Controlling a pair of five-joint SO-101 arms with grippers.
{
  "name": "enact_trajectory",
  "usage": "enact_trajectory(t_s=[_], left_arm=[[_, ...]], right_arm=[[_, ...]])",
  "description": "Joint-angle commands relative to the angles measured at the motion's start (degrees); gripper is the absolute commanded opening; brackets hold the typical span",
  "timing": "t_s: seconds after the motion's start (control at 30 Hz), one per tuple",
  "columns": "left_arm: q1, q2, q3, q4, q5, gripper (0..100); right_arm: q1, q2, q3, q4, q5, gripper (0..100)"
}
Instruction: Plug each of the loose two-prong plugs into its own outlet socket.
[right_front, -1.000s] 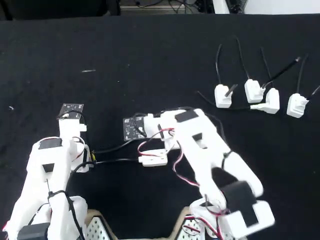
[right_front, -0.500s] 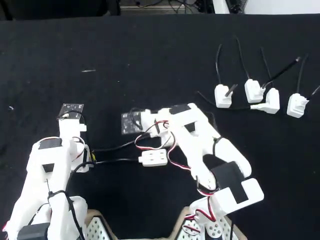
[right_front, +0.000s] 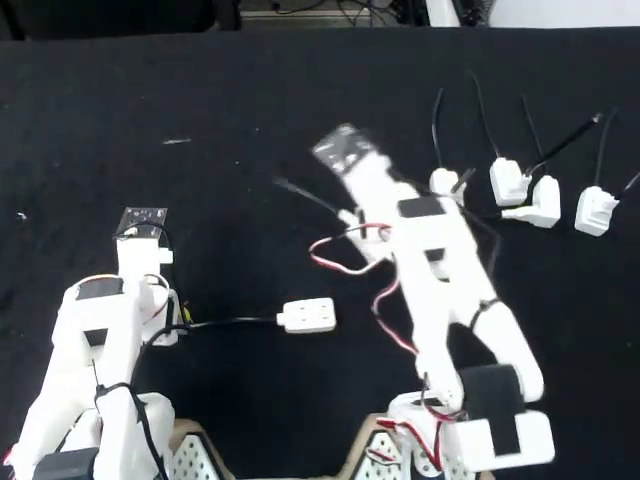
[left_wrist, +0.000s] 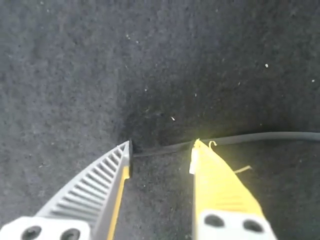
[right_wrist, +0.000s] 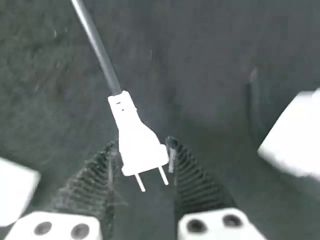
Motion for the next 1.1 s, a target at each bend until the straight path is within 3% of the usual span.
enact_trajectory(t_s=[0.0,0.1,0.27,0.33,0.43,0.6,0.77,0.97,1.07], left_arm=[[0.3,0.2,0.6,-1.9,0.6,20],[0.3,0.3,0.7,-1.9,0.6,20],[0.3,0.4,0.7,-1.9,0.6,20],[0.3,0.5,0.7,-1.8,0.6,20],[0.3,0.5,0.7,-1.8,0.6,20],[0.3,0.5,0.7,-1.8,0.6,20],[0.3,0.5,0.7,-1.8,0.6,20],[0.3,0.5,0.7,-1.9,0.6,20],[0.3,0.5,0.7,-1.9,0.6,20]], right_arm=[[0.7,-2.7,-0.8,8.4,-7.6,1.2],[-0.1,-1.3,-1.1,12.2,-7.5,4.2],[0.3,2.0,-1.0,14.0,-7.4,24.2],[0.4,2.5,-1.2,14.0,-7.2,27.9],[0.4,1.1,-1.5,14.1,-1.2,26.1],[4.7,-1.7,-1.7,13.2,19.4,20.8],[11.4,-0.7,1.8,3.7,36.3,14.3],[11.7,3.6,8.6,-8.5,40.8,15.2],[9.6,3.9,9.8,-8.7,40.5,16.2]])
